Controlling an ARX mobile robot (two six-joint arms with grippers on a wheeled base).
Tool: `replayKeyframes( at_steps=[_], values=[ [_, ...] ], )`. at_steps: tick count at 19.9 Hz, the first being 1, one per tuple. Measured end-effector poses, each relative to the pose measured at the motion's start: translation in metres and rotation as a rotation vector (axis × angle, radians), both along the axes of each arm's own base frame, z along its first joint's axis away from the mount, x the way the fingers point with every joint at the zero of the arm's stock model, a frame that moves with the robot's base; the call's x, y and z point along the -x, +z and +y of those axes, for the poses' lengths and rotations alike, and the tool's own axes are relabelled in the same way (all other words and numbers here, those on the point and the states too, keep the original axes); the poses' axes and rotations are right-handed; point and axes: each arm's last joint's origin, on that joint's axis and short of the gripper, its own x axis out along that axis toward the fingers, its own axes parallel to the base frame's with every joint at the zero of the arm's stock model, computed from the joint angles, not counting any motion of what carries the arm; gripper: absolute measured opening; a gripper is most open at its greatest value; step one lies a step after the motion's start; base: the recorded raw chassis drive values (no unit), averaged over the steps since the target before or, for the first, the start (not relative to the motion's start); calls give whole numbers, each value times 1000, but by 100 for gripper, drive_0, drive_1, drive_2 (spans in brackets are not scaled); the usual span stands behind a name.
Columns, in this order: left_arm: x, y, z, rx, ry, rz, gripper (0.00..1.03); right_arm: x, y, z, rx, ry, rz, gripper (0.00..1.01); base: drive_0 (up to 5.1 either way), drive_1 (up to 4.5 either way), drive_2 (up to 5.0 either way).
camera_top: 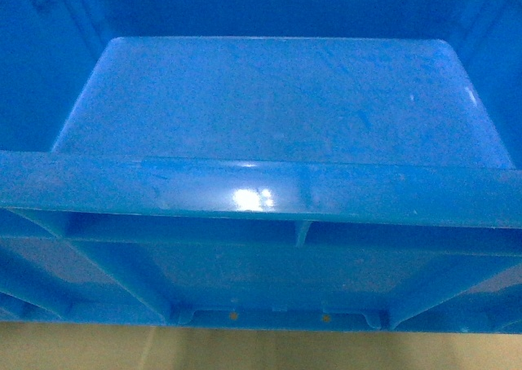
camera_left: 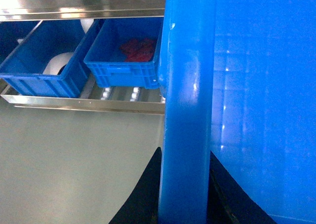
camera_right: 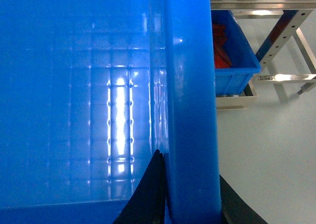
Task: Place box next to blue box on left shelf
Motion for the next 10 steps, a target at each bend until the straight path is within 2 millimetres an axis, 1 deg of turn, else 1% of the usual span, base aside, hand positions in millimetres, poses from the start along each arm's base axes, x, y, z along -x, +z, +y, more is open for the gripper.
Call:
replayKeyframes(
  at_steps=[10],
  values=[
    [0,0,0,1,0,-1,13,0,0,0,0,0,0,11,0,0,0]
  ],
)
